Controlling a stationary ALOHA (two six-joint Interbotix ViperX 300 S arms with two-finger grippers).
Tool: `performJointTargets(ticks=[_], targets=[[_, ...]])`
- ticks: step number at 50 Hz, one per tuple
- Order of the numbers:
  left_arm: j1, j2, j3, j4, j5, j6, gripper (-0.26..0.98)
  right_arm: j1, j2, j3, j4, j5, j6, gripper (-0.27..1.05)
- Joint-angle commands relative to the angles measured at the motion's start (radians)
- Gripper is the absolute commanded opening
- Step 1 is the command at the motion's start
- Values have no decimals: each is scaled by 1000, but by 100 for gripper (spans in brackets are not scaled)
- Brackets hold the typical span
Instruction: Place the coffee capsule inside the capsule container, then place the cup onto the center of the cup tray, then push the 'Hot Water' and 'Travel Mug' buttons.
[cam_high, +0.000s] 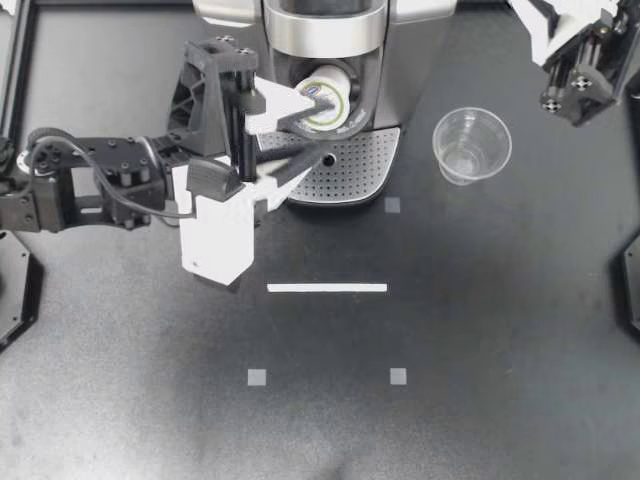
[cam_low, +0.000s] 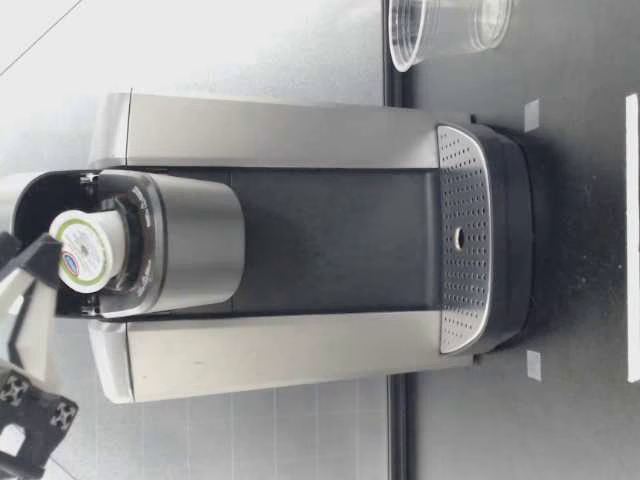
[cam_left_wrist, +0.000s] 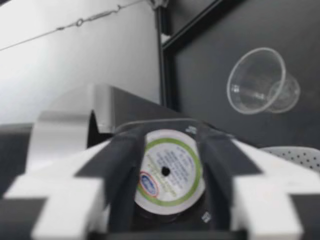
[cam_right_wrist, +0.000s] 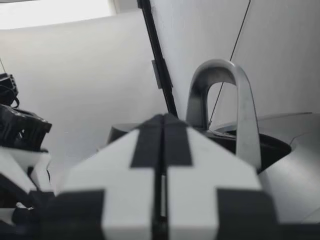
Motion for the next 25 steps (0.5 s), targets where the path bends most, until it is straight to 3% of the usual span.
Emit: performJointTargets(ticks=[1,8,25], targets=[[5,-5,-18,6,12,-3,30,8,-12,-11,0,-12,2,8],[9,5,-21,6,23,-3,23,8,-12,-11,0,-17,5,8],[69,23,-46,12,38,0,23,23,-11,-11,0,-26,3,8]])
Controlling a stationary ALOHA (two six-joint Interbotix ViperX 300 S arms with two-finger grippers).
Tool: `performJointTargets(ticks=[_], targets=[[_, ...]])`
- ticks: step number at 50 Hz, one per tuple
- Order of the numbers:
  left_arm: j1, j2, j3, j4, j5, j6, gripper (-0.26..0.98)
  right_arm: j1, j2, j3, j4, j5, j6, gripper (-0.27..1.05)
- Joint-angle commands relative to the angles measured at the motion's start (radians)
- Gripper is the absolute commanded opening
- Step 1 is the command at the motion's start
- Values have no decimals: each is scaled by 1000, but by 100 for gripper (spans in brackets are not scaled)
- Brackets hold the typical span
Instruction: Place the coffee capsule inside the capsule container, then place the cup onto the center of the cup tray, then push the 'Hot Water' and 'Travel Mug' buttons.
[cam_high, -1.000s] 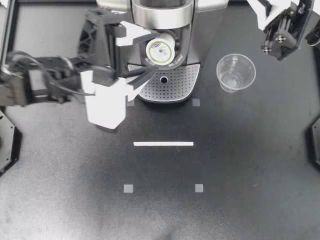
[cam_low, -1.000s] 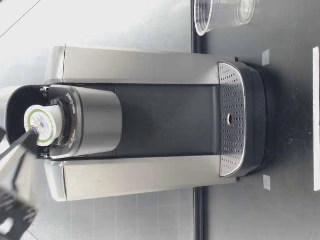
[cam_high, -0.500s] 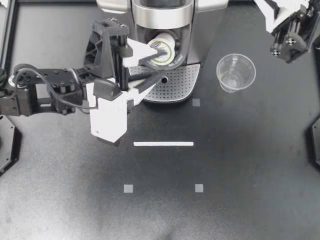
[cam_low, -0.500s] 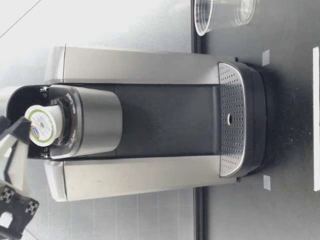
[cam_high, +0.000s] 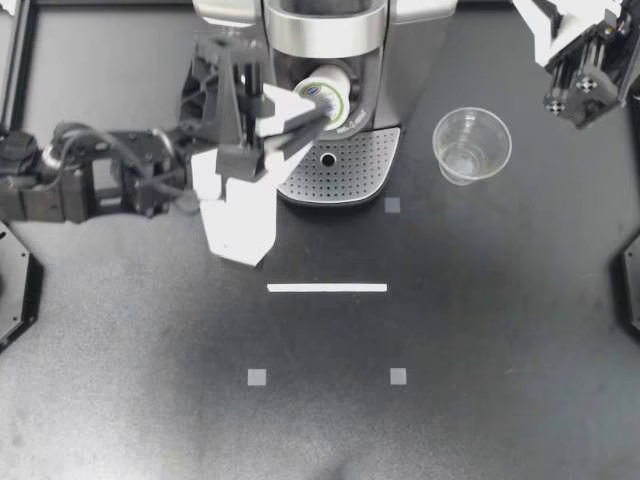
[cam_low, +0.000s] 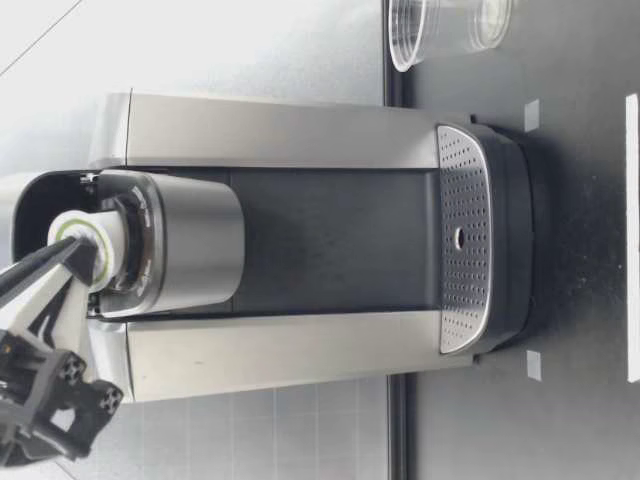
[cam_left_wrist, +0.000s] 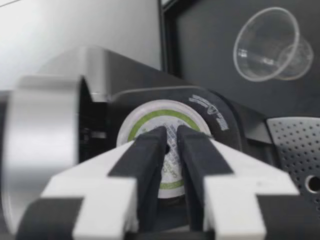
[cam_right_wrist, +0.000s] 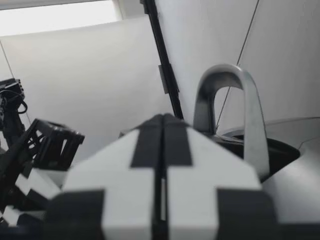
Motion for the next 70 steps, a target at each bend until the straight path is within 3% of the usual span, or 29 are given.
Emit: performJointTargets(ticks=[1,22,33,42,57,63,70], targets=[[23,-11,-40,8,2,0,23,8,-11,-11,0,-11,0,8],[23,-20,-35,9,-8,-5,23,8,-14,3,0,-11,3,8],[-18,-51,2,-3,-8,-41,23,8,-15,44,12,23,5,8],[-35,-114,109,-2,-43,-241,23,8,-20,104,141,173,3,8],[-31,-255,339,5,-244,-597,23,-40,-37,167,351,502,5,8],[-12,-290,402,5,-285,-680,23,-58,-28,166,371,601,3,8],[-6,-319,456,2,-319,-701,23,-58,-34,129,371,520,-5,8]])
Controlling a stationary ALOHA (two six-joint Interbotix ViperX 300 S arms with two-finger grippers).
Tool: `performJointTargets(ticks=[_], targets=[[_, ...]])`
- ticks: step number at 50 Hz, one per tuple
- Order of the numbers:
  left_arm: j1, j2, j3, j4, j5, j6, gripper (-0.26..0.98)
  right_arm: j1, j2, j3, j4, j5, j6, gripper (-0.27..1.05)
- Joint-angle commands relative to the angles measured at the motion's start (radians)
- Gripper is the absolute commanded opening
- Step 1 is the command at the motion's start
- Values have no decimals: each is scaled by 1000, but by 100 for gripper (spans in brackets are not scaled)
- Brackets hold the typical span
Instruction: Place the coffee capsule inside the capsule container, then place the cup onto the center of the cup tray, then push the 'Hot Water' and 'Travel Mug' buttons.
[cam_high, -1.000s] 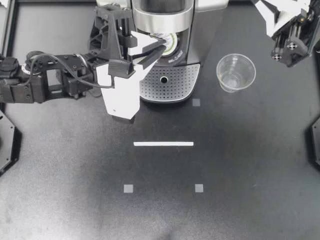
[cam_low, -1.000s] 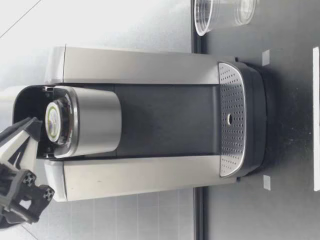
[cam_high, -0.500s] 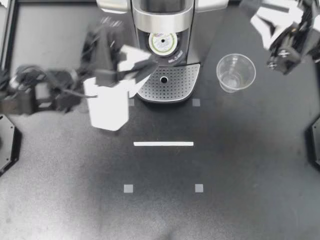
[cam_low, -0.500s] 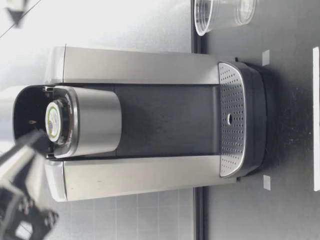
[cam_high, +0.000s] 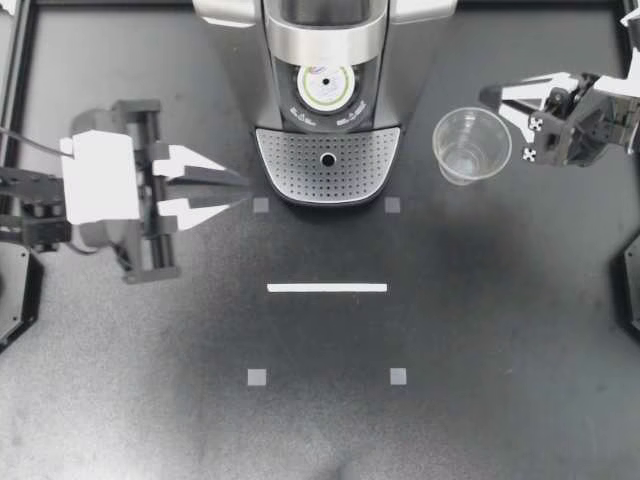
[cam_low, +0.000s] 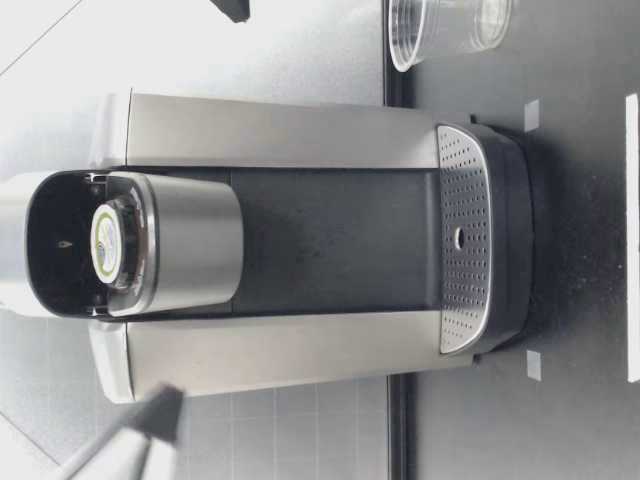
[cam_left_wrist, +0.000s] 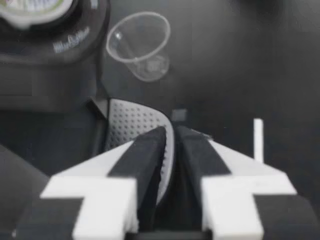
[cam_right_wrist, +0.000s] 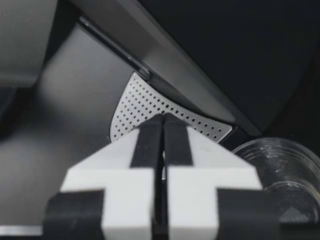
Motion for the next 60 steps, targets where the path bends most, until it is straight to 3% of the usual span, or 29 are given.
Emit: performJointTargets(ticks=[1,11,21,32,44,60], targets=[[5,-28,9,-2,-21,-3,23,-8,-8,-49,0,-71,-6,8],[5,-40,49,-5,-61,-29,23,-58,23,-127,-11,-236,-14,8],[5,-35,58,-5,-78,-31,23,-84,110,-299,-137,-252,-64,8],[5,-35,58,-6,-78,-32,23,-141,224,-489,-270,-149,-69,8],[5,-32,48,-6,-78,-38,23,-149,331,-641,-359,-69,-69,8],[5,-32,44,-6,-78,-38,23,-78,357,-693,-399,-26,-67,8]])
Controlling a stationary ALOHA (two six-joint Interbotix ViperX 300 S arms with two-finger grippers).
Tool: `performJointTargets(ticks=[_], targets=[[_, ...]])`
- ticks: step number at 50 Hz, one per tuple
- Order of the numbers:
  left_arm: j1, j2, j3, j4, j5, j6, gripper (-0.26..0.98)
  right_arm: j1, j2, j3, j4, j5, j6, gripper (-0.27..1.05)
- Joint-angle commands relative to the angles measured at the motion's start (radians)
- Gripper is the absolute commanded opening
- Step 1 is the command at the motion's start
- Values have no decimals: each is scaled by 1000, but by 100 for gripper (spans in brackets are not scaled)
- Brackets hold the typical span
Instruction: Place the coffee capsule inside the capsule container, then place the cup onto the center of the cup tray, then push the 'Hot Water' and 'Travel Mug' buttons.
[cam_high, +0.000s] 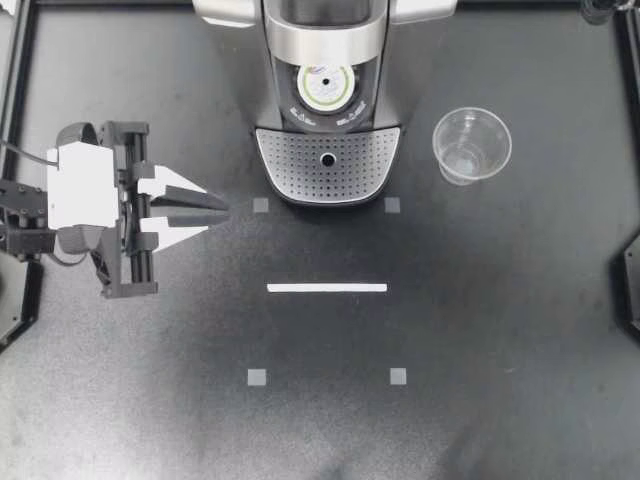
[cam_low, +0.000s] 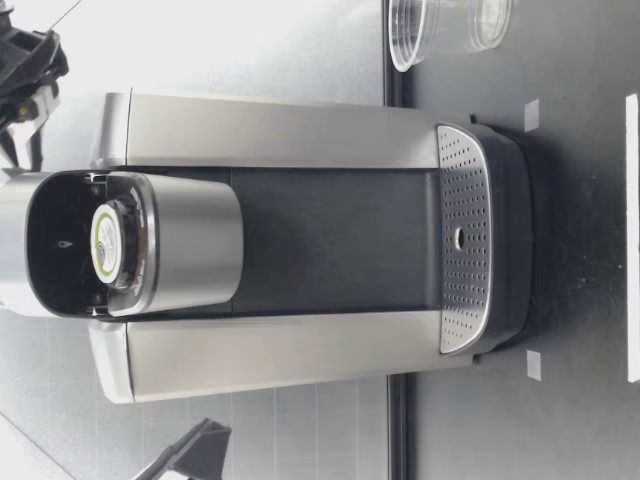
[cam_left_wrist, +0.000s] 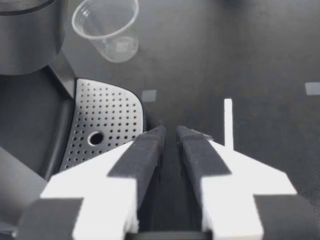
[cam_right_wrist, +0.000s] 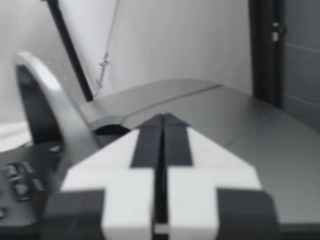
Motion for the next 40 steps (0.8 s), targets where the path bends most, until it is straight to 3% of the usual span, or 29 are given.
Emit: performJointTargets(ticks=[1,25,40], targets=[[3,-5,-26,-2,-5,-2,23,40,-29,-20,-8,-3,0,8],[3,-3,-34,-2,-21,-2,23,183,-150,130,-6,-20,18,8],[3,3,-41,-3,-37,-5,23,238,-146,209,-6,-57,78,8]])
